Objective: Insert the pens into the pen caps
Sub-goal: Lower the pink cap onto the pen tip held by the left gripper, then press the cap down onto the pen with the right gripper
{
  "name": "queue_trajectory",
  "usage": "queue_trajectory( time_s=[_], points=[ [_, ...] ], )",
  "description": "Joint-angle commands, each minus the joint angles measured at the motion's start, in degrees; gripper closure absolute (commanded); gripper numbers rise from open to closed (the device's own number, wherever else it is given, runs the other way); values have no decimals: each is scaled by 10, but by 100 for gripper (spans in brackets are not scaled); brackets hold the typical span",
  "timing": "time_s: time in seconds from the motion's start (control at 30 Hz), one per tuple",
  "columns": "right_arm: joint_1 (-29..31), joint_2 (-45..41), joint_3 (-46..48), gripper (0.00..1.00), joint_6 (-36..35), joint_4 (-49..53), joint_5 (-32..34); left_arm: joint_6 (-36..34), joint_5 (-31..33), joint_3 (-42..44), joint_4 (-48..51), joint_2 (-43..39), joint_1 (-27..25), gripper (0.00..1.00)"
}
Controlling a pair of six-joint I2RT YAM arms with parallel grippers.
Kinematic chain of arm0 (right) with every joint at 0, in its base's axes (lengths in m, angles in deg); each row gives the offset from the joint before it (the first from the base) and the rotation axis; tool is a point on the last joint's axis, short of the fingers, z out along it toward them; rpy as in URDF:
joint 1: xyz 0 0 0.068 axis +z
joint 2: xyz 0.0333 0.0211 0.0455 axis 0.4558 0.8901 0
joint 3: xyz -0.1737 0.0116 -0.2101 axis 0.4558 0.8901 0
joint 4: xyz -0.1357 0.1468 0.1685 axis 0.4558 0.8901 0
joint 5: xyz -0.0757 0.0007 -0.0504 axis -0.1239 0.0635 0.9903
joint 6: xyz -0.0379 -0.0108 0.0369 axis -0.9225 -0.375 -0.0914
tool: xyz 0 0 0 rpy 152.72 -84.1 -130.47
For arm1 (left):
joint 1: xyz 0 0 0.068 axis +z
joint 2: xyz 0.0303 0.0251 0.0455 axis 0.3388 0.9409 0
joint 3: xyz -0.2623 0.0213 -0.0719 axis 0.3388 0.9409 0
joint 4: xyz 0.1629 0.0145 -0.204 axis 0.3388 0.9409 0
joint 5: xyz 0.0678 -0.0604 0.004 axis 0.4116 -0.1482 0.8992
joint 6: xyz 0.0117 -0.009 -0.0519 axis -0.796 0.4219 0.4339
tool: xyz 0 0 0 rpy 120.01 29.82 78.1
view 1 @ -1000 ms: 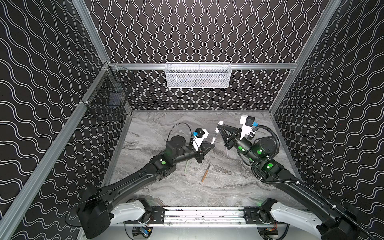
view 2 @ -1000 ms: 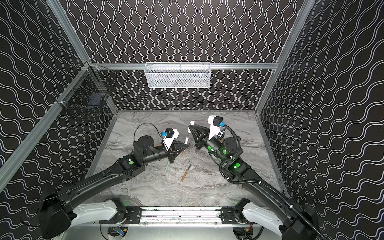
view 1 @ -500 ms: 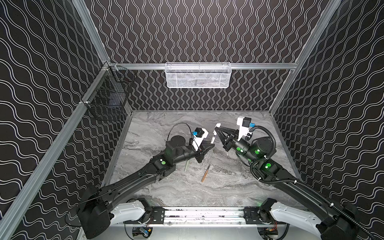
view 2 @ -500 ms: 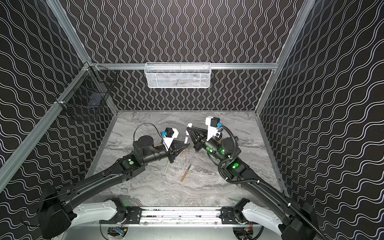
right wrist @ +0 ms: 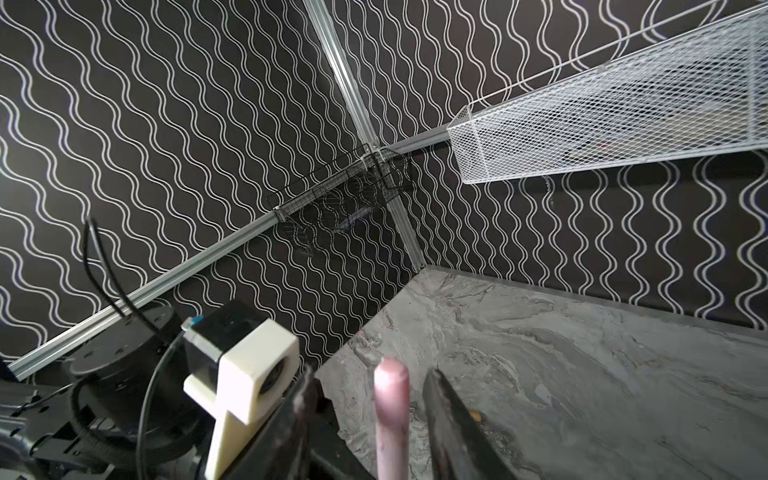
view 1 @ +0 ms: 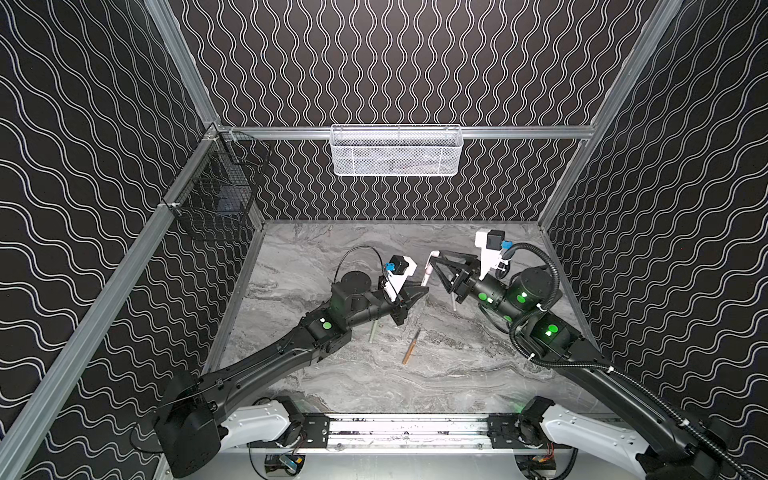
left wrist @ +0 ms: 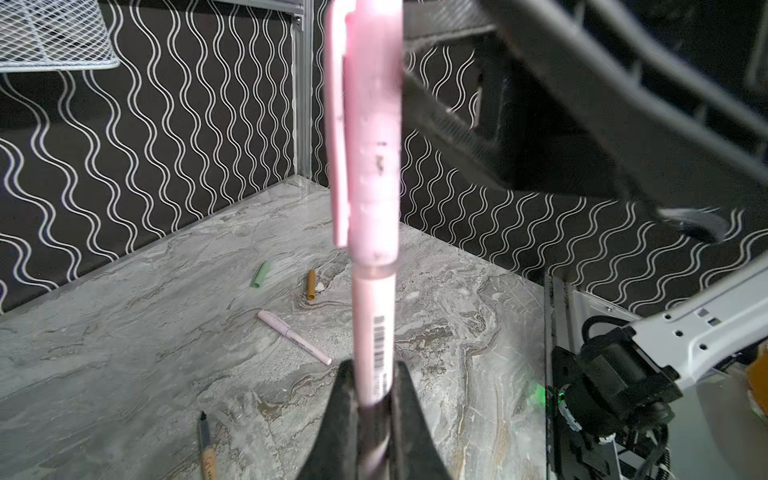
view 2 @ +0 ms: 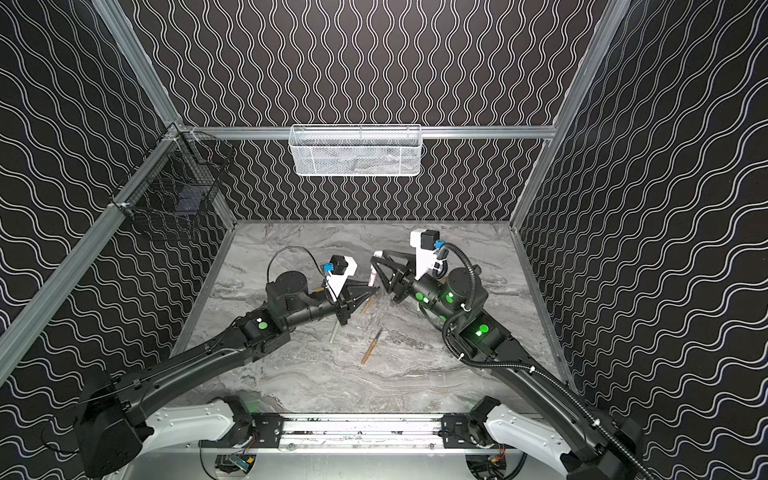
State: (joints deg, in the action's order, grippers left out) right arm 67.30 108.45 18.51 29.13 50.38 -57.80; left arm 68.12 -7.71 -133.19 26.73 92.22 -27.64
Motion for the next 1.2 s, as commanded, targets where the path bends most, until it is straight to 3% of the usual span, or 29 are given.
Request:
queue_trajectory(
  time_s=[0.0, 0.13, 0.43, 0.53, 0.87, 1.17],
  points=[
    [0, 0, -36, 61, -12, 89, 54, -30, 25, 9, -27, -8, 0, 100],
    [0, 17, -108, 73, -26, 162, 57, -56, 43, 9, -20, -14, 0, 100],
    [-1, 69, -185, 69, -24, 231, -23, -67, 56, 3, -5, -14, -1, 100],
    [-1, 79, -185, 69, -19, 228, -36, -67, 55, 3, -4, -14, 0, 100],
    [-1, 92, -160, 92, 4, 205, -69, -67, 54, 5, -11, -18, -1, 100],
    [-1, 92, -153, 94, 3, 208, -72, -25, 63, 8, -88, -27, 0, 100]
  ],
)
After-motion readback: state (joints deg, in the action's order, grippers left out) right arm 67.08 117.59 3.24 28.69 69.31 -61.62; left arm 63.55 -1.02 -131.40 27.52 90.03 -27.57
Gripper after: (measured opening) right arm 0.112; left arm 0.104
